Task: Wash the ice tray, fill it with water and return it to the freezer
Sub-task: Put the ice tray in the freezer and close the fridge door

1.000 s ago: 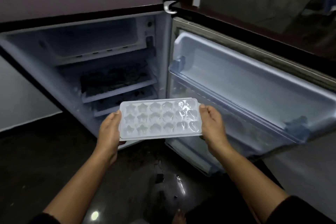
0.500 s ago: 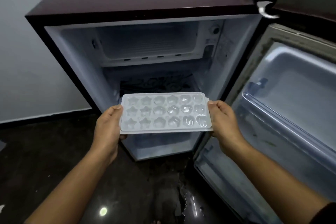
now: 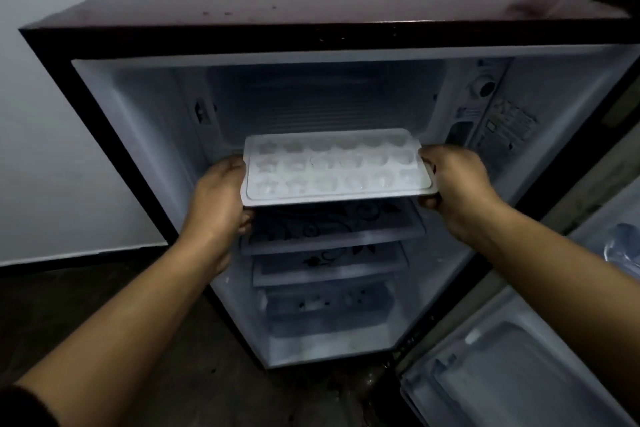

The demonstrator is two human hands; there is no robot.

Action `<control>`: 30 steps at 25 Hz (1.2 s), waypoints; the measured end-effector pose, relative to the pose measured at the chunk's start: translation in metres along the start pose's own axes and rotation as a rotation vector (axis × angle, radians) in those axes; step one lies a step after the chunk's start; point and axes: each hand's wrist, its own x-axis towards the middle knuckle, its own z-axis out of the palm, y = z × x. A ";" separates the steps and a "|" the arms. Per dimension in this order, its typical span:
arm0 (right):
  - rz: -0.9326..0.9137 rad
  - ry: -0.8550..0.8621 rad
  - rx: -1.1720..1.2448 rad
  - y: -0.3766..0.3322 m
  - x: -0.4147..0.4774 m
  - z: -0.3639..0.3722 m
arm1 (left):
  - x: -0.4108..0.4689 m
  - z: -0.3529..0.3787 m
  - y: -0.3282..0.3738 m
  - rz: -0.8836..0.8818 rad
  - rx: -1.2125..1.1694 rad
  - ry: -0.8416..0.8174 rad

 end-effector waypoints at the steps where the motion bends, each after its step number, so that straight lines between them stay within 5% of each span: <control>1: -0.002 -0.005 0.006 -0.004 0.010 0.005 | 0.010 0.001 0.002 0.002 -0.020 -0.008; 14: 0.067 0.003 -0.057 -0.014 0.081 0.037 | 0.070 0.020 0.013 -0.135 -0.191 0.165; 21: 0.057 0.029 0.151 -0.015 0.071 0.031 | 0.065 0.013 0.012 -0.122 -0.318 0.159; 23: -0.092 0.085 0.031 -0.006 0.060 0.024 | 0.050 0.010 0.004 0.028 -0.113 0.177; 27: -0.717 0.064 -0.730 0.032 0.025 0.015 | 0.026 0.005 -0.029 0.603 0.720 0.139; 30: -0.824 -0.005 -1.029 0.050 0.022 0.020 | 0.033 0.003 -0.042 0.749 0.965 0.047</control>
